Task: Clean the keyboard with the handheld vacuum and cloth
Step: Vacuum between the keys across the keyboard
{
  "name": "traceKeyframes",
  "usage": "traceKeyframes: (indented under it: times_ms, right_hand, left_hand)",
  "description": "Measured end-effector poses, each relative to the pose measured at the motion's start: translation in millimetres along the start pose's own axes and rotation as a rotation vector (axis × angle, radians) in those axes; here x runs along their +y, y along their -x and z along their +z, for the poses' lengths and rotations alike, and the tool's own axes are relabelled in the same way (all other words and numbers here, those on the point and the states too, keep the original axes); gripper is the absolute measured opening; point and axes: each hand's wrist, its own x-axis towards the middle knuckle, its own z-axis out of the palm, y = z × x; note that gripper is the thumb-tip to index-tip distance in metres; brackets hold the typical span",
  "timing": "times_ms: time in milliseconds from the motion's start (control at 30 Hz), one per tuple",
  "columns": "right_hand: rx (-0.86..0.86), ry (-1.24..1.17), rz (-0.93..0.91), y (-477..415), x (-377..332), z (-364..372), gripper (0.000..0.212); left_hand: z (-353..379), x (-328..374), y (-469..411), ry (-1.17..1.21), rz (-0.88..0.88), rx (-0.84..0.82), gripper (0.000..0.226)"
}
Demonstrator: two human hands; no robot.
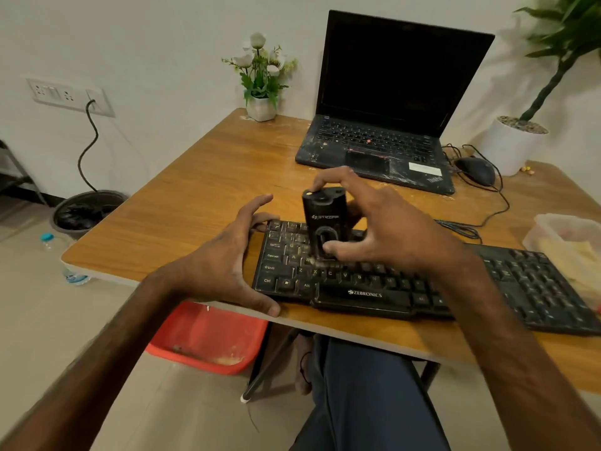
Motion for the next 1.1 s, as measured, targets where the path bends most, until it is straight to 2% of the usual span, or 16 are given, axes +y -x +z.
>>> traceKeyframes:
  times_ms: [67,133,267,367,433,600,667,767,900,1100]
  right_hand:
    - [0.027,-0.081,0.019,7.1,-0.9,2.1,0.071]
    - [0.079,-0.116,-0.04,5.6,-6.8,19.4,0.07]
    - [0.159,0.083,-0.193,-6.7,-9.8,48.3,0.07]
    - [0.29,0.181,-0.113,-7.3,5.1,39.8,0.074]
    - [0.355,0.113,-0.049,-2.1,11.2,34.3,0.073]
    - [0.261,0.004,-0.123,1.6,-11.3,51.5,0.07]
    - [0.238,0.056,-0.137,-0.3,-17.6,55.9,0.069]
    - [0.246,0.182,-0.026,4.0,-9.2,38.6,0.075]
    - [0.289,0.226,0.082,21.6,5.9,17.2,0.078]
    - [0.34,0.109,-0.071,1.7,-17.9,58.5,0.07]
  left_hand:
    - [1.2,1.0,0.5,-0.004,-0.009,-0.001,0.151]
    - [3.0,3.4,0.5,-0.005,0.003,-0.008,0.149]
    - [4.7,5.3,-0.8,-0.016,0.02,0.022,0.14]
    - [5.2,4.5,-0.4,-0.063,0.014,0.039,0.145]
    - [5.3,3.8,0.1,-0.086,0.002,0.044,0.146]
    - [5.4,4.8,-2.2,-0.081,0.004,0.051,0.142]
    - [5.6,5.5,-2.0,-0.092,0.009,0.053,0.139]
    - [4.9,4.9,-0.4,-0.114,-0.004,0.046,0.144]
    - [5.6,5.0,0.5,-0.153,-0.025,0.051,0.147]
    - [6.7,8.6,-0.2,-0.154,-0.024,0.056,0.143]
